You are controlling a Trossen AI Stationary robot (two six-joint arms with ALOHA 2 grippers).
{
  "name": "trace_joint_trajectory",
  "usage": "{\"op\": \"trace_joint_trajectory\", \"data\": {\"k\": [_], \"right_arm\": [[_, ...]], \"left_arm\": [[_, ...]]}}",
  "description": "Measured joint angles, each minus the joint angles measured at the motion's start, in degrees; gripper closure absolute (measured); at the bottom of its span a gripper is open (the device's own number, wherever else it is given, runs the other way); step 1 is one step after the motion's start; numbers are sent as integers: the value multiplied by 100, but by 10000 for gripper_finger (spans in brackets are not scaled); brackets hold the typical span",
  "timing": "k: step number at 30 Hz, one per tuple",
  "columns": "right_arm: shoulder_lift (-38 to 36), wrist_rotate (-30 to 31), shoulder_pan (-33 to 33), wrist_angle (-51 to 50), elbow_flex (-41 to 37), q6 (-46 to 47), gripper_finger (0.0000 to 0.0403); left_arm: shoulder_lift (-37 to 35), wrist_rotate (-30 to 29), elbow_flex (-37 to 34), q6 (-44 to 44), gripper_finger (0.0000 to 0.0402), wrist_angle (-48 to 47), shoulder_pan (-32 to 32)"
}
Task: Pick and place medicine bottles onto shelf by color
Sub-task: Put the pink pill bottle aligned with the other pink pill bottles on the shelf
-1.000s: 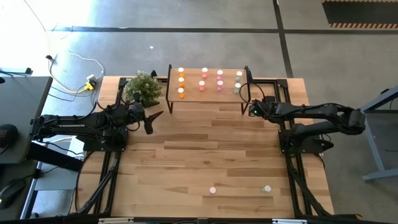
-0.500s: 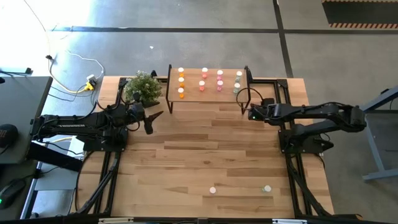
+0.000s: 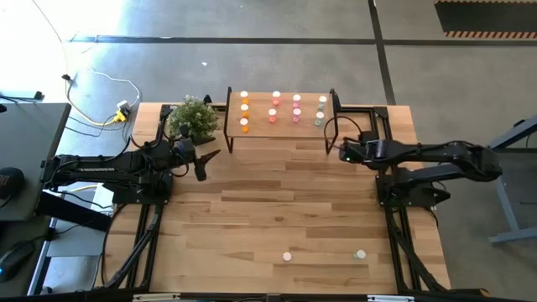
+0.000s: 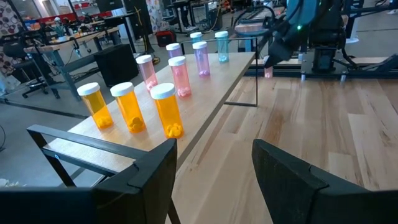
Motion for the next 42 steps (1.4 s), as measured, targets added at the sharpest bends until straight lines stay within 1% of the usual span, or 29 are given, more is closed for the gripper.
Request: {"op": "trace_joint_trajectory", "data": {"k": [6,19,23,26,33,37,42], "right_arm": [[-623,-5,0,-256,0,-149,300],[-1767,-17,0,40,4,-1031,300],[-1969,204,0,-305,269,-1102,300],[-2022,399,-2,-459,612,-1376,300],[-2029,668,-2,-311,1595,-2350,300],[-1917,644,-2,156,2017,-3057,300],[-1466,351,-2,886,2450,-3883,300]], "left_arm": [[0,0,0,0,202,0,0],[0,0,0,-4,202,32,0],[-1,0,0,-2,202,45,-1],[-1,0,0,0,202,46,-2],[0,0,0,0,202,45,0],[0,0,0,0,202,43,0],[0,0,0,0,202,39,0]]}}
